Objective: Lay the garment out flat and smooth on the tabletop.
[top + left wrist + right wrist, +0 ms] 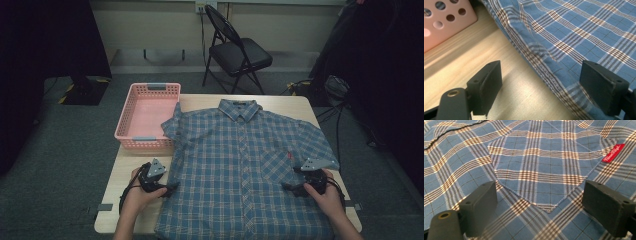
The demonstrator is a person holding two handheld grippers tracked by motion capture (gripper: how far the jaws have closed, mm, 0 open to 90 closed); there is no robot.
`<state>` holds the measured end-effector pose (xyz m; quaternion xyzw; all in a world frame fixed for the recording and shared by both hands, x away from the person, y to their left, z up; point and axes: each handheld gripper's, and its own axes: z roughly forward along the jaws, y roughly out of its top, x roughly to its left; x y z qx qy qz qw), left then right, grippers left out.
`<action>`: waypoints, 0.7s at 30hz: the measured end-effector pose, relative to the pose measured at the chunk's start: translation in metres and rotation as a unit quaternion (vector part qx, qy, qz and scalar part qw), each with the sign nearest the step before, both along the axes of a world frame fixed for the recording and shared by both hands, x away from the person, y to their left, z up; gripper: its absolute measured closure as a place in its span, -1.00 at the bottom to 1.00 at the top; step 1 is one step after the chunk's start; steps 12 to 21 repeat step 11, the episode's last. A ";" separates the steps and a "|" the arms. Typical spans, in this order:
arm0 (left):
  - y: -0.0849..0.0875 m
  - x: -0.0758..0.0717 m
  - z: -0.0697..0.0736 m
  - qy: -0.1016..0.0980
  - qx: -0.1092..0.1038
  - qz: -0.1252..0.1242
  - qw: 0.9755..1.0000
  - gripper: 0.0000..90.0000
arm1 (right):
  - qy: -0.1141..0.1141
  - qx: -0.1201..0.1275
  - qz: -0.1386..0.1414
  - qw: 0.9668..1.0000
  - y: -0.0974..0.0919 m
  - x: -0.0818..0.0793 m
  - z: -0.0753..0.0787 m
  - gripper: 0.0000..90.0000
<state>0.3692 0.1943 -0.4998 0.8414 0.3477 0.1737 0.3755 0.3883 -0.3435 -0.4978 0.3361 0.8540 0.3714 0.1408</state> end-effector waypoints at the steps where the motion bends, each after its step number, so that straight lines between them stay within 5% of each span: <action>1: 0.000 0.000 0.000 0.008 -0.004 0.004 1.000 -0.61 | 0.000 0.000 0.000 1.000 0.000 0.000 0.000 -0.74; 21: 0.002 0.001 -0.001 0.021 -0.015 0.009 1.000 -0.62 | 0.000 -0.001 -0.001 1.000 0.000 0.000 0.000 -0.74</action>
